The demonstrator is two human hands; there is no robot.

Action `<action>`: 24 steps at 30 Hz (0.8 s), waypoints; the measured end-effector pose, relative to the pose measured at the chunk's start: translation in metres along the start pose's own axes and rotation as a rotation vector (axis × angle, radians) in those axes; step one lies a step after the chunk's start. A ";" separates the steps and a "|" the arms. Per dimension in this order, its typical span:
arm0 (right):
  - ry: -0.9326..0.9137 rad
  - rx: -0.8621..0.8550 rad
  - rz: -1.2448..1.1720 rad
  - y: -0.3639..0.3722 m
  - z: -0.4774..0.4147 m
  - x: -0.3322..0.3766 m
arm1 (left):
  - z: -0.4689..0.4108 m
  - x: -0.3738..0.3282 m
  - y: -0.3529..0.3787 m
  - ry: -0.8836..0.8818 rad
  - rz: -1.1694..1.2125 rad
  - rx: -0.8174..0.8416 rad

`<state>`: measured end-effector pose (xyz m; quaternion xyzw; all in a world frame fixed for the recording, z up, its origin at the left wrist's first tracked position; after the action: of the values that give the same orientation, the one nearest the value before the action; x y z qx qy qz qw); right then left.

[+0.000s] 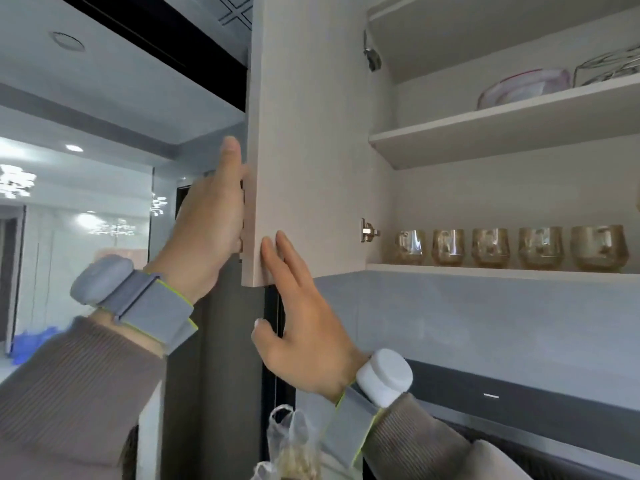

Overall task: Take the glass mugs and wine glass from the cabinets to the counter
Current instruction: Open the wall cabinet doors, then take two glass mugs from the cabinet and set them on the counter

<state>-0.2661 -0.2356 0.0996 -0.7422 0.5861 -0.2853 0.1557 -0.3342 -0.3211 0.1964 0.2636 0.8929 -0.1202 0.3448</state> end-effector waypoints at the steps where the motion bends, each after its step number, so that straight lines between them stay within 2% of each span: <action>1: 0.000 0.022 0.010 0.006 -0.004 -0.001 | -0.004 0.005 -0.007 -0.017 -0.006 -0.009; 9: 0.066 0.168 0.097 0.044 -0.016 -0.025 | -0.021 0.022 -0.036 0.015 0.042 -0.100; 13: 0.088 0.138 0.097 0.039 -0.012 -0.035 | -0.016 0.017 -0.035 0.059 0.103 -0.109; 16: 0.106 0.102 0.103 0.022 -0.004 -0.046 | -0.012 0.017 -0.027 0.138 -0.002 -0.175; 20: 0.170 0.028 0.145 -0.013 0.016 -0.073 | 0.008 0.012 0.033 0.362 -0.279 -0.136; 22: 0.208 0.008 0.200 -0.033 0.028 -0.095 | 0.012 0.017 0.070 0.427 -0.300 -0.072; 24: 0.251 -0.016 0.266 -0.057 0.039 -0.117 | 0.007 0.027 0.105 0.415 -0.238 0.007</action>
<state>-0.2153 -0.1120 0.0730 -0.6179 0.6963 -0.3477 0.1118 -0.2894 -0.2260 0.1695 0.1768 0.9689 -0.1065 0.1364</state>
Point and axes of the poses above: each hand's wrist, its own z-axis away from the middle knuckle, its own y-axis out of the palm, x = y × z, the point moved 10 cm from there along -z, towards the middle knuckle
